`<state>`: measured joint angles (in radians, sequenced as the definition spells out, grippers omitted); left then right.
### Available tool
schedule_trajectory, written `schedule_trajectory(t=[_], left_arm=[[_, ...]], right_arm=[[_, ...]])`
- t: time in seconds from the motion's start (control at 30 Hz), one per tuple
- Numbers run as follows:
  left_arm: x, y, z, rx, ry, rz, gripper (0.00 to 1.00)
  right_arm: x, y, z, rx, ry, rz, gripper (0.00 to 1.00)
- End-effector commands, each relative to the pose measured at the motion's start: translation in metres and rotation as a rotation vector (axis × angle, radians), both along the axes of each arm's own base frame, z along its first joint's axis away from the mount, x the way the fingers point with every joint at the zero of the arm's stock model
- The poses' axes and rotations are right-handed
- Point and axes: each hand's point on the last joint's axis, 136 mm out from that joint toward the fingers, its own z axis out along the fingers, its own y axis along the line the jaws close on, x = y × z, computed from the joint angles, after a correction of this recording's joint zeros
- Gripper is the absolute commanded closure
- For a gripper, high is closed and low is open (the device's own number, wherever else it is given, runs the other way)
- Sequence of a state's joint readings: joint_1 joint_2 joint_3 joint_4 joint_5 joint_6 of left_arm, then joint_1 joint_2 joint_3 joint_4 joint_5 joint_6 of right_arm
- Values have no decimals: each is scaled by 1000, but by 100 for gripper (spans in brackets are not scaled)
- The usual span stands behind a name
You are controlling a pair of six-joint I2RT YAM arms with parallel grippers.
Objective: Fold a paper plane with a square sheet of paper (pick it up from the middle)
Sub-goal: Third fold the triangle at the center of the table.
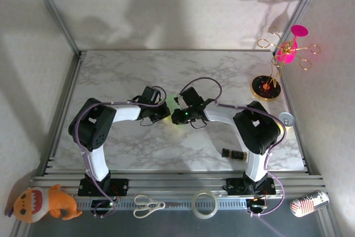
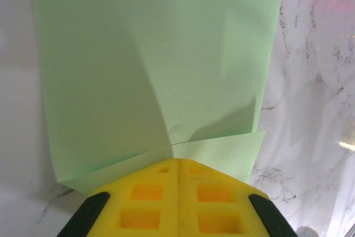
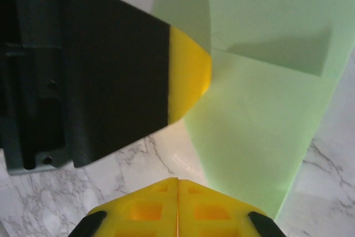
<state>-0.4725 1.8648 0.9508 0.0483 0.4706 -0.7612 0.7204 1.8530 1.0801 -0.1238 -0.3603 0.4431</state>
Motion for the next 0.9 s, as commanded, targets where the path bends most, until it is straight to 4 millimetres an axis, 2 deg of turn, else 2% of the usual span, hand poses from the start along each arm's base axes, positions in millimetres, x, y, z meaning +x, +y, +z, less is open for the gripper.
schedule_trajectory(t=[0.0,0.23,0.4,0.53,0.6,0.67,0.73,0.8,0.87], left_arm=[[-2,10,-16,63,41,31,97],[-9,18,-28,109,71,45,97],[-12,27,-35,156,85,58,98],[-11,25,-33,143,82,51,98],[-9,20,-28,115,70,43,98],[-3,11,-16,69,49,31,97],[5,-3,5,-4,14,17,95],[16,-15,35,-89,-40,20,88],[25,-17,61,-136,-93,50,82]], right_arm=[[5,2,-9,-20,23,-16,91],[-13,-19,-38,-106,73,-14,92],[-36,-40,-48,-133,114,-14,92],[-56,-56,-53,-133,144,-17,92],[-58,-57,-46,-103,132,-20,92],[-50,-51,-30,-57,87,-28,92],[-35,-40,-5,8,12,-41,92],[-15,-31,22,64,-64,-91,90],[-1,-26,39,100,-109,-143,86]])
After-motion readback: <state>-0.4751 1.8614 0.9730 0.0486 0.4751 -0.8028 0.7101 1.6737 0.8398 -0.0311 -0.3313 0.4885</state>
